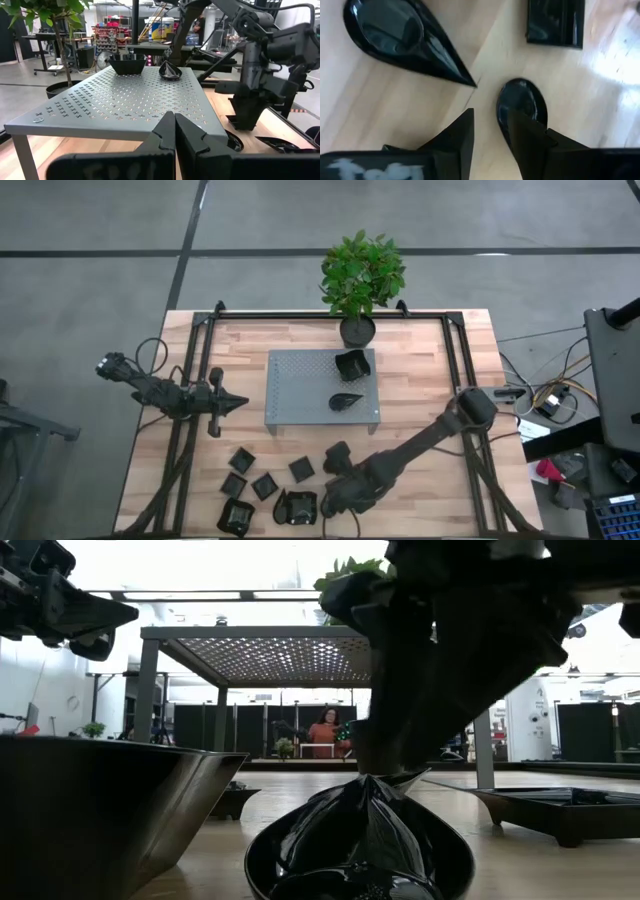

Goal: Pick & Place Mini shaped plates
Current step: Stack the black drop-shaped plate on the black drop-shaped plate on the shelf

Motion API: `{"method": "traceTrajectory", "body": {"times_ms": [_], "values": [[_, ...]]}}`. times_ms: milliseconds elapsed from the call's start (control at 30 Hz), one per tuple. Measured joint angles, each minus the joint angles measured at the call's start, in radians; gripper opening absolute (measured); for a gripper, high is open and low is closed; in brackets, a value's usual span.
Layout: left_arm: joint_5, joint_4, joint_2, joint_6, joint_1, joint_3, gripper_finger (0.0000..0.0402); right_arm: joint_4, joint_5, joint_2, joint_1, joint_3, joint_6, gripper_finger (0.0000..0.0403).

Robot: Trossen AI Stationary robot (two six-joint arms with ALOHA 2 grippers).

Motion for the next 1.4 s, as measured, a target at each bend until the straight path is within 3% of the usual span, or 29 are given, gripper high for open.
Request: {"method": "traceTrajectory", "body": {"times_ms": [567,1400], "values": [[0.000,-0.001,0.000,0.000,0.000,0.000,0.0000,-0.034,0.046,0.026,-0.001,0.006,-0.056,0.0069],[0.000,-0.001,0.000,0.000,0.000,0.000,0.0000,-0.020,0.055,0.026,-0.022,-0.033,-0.077,0.0075]]}}
